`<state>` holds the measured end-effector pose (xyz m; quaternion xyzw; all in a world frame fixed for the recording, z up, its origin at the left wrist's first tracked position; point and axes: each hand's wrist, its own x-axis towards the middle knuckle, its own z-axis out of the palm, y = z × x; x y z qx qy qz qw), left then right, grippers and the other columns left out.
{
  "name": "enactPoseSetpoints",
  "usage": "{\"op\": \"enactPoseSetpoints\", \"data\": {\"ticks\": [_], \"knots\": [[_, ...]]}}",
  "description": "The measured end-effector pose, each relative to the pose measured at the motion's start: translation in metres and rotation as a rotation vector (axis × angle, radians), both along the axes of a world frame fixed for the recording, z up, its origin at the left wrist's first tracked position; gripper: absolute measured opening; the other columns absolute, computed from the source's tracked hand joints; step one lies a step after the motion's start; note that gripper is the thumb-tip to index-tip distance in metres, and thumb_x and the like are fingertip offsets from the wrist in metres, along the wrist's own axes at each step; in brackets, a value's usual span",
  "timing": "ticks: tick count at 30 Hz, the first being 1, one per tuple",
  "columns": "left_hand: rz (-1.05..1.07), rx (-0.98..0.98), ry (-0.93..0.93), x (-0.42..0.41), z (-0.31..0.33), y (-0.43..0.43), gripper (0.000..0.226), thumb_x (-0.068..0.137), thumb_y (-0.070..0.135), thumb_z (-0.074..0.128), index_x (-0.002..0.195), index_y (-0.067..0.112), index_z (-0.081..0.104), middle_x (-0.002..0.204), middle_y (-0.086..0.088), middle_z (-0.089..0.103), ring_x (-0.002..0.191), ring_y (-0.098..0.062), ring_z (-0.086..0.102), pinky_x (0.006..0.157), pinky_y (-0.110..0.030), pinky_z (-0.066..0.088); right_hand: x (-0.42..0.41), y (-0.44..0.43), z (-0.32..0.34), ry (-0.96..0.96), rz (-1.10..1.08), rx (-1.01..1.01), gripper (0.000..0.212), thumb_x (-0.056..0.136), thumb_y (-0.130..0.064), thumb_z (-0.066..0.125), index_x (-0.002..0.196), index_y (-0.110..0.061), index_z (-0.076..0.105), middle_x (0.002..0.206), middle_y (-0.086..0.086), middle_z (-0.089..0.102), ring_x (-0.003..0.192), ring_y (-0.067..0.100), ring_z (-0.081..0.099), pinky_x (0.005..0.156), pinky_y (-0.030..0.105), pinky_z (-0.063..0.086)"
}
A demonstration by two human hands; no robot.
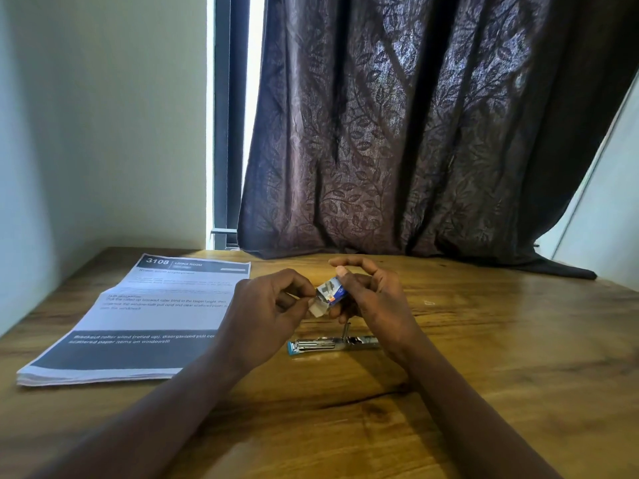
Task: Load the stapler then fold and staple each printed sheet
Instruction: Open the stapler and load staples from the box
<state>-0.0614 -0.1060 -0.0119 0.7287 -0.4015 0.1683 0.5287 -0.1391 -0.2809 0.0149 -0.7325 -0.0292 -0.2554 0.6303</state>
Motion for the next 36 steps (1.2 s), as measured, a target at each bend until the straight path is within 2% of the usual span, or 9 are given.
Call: {"op": "enactPoseSetpoints", "data": {"ticks": [6,12,17,21,28,31,36], "knots": [[-0.060,-0.055,0.091,-0.006,0.002,-0.003,0.020,0.090,-0.001,0.072,0.100,0.015,0.078,0.090,0.010,0.079,0.074,-0.004,0.077,0.068,-0.023,0.063,0.001,-0.001,-0.001,-0.023,-0.026,0.049,0.022,0.099,-0.021,0.061,0.117,-0.008,0.059,0.074,0.022,0.071,0.054,0.025,0.065,0.047,0.030,0.054],[0.010,-0.059,0.075,-0.007,0.001,-0.004,0.014,0.091,0.014,0.075,0.103,0.019,0.081,0.087,0.011,0.080,0.074,-0.001,0.076,0.071,-0.032,0.065,0.002,-0.003,-0.002,0.011,-0.015,0.057,0.022,0.099,-0.016,0.061,0.117,-0.002,0.064,0.078,0.023,0.073,0.056,0.022,0.067,0.050,0.028,0.055],[0.024,-0.026,0.098,-0.009,0.004,-0.003,0.015,0.091,0.015,0.076,0.100,0.024,0.081,0.084,0.014,0.079,0.074,0.003,0.075,0.073,-0.030,0.064,0.000,-0.004,-0.003,-0.009,0.004,0.018,0.023,0.098,-0.013,0.062,0.117,-0.001,0.066,0.078,0.022,0.072,0.057,0.020,0.065,0.051,0.025,0.054],[0.030,-0.056,0.231,-0.013,0.006,-0.005,0.010,0.090,0.017,0.076,0.096,0.023,0.082,0.081,0.011,0.080,0.075,-0.006,0.077,0.074,-0.040,0.065,-0.001,-0.002,-0.003,-0.027,-0.001,0.027,0.021,0.098,-0.012,0.062,0.114,-0.001,0.067,0.084,0.032,0.071,0.058,0.023,0.065,0.054,0.028,0.057],[0.001,-0.051,0.428,-0.008,0.006,-0.006,0.008,0.083,0.025,0.083,0.089,0.021,0.083,0.080,0.006,0.080,0.079,-0.014,0.077,0.083,-0.045,0.063,0.001,-0.001,-0.005,0.002,0.002,0.022,0.018,0.098,-0.013,0.062,0.113,-0.005,0.068,0.084,0.029,0.072,0.058,0.021,0.066,0.054,0.026,0.058],[-0.048,-0.086,0.556,-0.007,0.005,-0.007,0.015,0.084,0.024,0.081,0.094,0.013,0.082,0.082,-0.002,0.081,0.081,-0.020,0.078,0.083,-0.045,0.064,0.001,-0.001,-0.005,0.020,0.003,0.047,0.019,0.098,-0.013,0.061,0.114,-0.004,0.068,0.086,0.031,0.072,0.058,0.021,0.066,0.053,0.025,0.057],[-0.130,-0.139,0.782,-0.009,0.007,-0.009,0.021,0.082,0.022,0.081,0.092,0.004,0.080,0.085,-0.009,0.081,0.085,-0.022,0.079,0.080,-0.036,0.063,0.001,-0.002,-0.005,0.053,0.014,0.101,0.020,0.097,-0.014,0.062,0.113,-0.003,0.068,0.080,0.022,0.072,0.057,0.020,0.067,0.054,0.026,0.058]]}}
